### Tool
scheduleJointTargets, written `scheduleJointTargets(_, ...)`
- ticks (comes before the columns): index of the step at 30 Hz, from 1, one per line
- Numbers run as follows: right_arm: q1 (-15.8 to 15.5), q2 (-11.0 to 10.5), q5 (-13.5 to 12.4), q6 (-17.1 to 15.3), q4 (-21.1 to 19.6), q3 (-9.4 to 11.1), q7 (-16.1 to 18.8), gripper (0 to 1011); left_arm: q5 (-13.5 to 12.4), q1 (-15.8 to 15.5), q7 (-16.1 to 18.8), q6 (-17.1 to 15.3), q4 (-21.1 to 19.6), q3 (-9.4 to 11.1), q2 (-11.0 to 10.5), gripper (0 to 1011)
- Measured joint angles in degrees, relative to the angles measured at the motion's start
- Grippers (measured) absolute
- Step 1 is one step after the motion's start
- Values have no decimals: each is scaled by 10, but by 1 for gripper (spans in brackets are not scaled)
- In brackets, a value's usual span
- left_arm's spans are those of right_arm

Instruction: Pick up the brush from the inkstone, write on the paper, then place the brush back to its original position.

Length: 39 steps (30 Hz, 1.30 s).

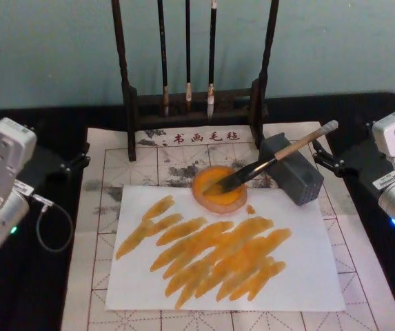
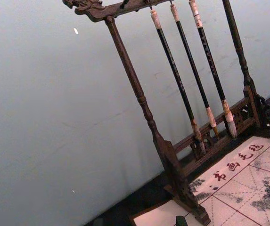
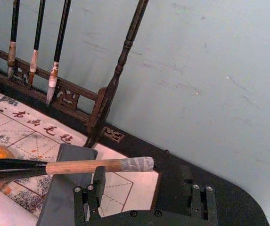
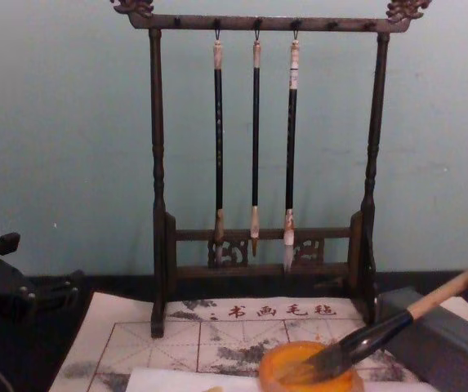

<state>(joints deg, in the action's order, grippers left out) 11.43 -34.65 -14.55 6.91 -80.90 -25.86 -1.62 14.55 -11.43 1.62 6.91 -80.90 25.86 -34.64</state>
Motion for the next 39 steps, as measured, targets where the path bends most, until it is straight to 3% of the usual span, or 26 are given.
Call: scheduleJointTargets(39,-1,2,0,1,0,3,0,1003,0,0,0,0,0,0,0,1001)
